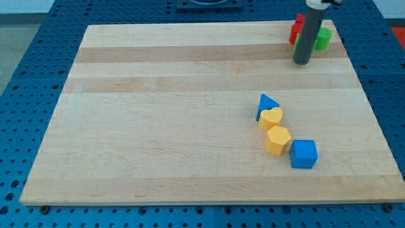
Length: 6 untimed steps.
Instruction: Go to the bottom side of the blue cube
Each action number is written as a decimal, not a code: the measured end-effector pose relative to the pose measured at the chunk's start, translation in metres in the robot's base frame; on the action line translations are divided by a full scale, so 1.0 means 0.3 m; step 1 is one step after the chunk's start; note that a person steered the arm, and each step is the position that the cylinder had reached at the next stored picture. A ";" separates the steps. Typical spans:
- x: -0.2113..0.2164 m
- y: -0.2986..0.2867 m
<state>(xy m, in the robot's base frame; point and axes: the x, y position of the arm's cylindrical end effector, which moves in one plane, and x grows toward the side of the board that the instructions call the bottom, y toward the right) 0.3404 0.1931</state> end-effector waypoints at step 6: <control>0.749 0.009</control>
